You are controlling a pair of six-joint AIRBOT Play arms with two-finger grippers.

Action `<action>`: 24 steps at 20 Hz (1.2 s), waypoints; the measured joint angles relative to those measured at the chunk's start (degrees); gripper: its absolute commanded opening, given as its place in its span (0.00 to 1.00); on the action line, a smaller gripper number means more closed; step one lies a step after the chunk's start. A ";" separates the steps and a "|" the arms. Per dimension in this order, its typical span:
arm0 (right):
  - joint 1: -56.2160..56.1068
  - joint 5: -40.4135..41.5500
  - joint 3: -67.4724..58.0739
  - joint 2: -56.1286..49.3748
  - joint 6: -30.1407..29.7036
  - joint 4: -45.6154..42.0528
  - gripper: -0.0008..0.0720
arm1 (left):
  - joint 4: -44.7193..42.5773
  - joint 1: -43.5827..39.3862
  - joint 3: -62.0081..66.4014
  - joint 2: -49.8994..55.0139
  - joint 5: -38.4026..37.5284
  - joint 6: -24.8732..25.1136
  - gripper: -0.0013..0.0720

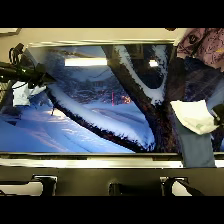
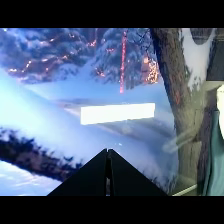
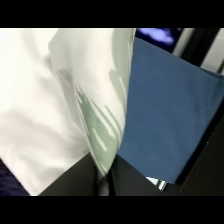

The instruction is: Fold the clothes and pants, and hang the long-sleeved shirts on hangers.

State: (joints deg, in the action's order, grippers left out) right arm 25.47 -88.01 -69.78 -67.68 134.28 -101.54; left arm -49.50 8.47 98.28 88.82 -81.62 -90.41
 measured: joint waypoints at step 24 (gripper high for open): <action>0.00 1.60 24.55 7.10 1.60 -9.16 0.76 | -0.02 -0.31 0.00 0.09 0.02 0.00 0.04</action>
State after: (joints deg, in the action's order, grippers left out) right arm 25.47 -86.41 -45.23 -60.58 135.87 -110.69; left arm -49.52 8.16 98.28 88.90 -81.60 -90.41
